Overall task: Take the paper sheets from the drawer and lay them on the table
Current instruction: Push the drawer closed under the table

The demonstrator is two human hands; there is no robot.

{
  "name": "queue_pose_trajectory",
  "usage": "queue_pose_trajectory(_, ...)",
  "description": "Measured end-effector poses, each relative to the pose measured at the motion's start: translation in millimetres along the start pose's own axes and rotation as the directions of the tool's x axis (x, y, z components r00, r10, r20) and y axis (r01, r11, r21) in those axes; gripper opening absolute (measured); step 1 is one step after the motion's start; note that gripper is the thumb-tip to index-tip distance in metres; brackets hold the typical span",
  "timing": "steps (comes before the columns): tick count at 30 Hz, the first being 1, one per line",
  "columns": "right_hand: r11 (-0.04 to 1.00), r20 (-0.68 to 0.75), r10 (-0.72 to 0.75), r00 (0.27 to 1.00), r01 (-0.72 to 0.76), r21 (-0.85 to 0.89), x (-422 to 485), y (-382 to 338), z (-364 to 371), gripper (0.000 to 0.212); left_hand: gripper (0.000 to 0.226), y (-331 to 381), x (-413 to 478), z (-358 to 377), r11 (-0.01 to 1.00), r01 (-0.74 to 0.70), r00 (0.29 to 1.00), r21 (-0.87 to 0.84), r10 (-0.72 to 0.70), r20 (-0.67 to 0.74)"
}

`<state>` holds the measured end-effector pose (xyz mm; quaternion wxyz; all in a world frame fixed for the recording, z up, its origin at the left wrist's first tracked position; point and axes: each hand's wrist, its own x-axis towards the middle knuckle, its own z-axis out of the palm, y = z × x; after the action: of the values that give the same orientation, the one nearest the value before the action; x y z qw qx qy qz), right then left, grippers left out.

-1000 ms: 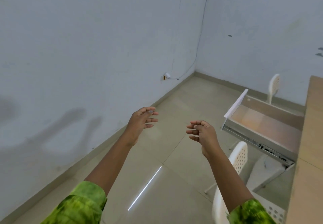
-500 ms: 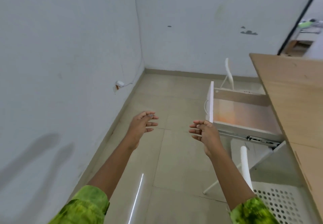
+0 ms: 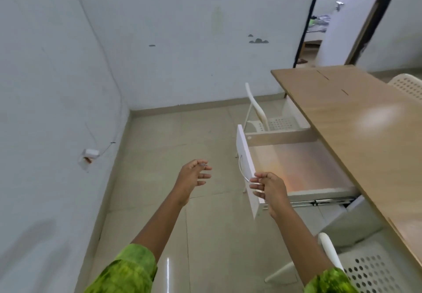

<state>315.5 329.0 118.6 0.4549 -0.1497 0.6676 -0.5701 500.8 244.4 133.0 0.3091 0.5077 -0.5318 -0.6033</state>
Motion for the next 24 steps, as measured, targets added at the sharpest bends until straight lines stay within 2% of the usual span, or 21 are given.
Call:
queue_pose_trajectory(9, 0.991, -0.273, 0.086, 0.958, -0.053, 0.126, 75.3, 1.1, 21.8, 0.026, 0.021, 13.2, 140.4, 11.9, 0.994, 0.046, 0.963, 0.101, -0.071, 0.259)
queue_pose_trajectory(15, 0.967, -0.501, 0.173, 0.848, -0.049, 0.251, 96.9, 6.3, 55.1, 0.026, 0.017, 18.1, 218.9, 10.0, 0.978, 0.035, 0.864, 0.204, -0.132, 0.487)
queue_pose_trajectory(24, 0.928, -0.663, 0.269, 0.699, -0.004, 0.373, 105.1, 8.2, 84.8, 0.025, 0.016, 26.2, 275.9, 38.1, 0.953, 0.032, 0.735, 0.301, -0.227, 0.639)
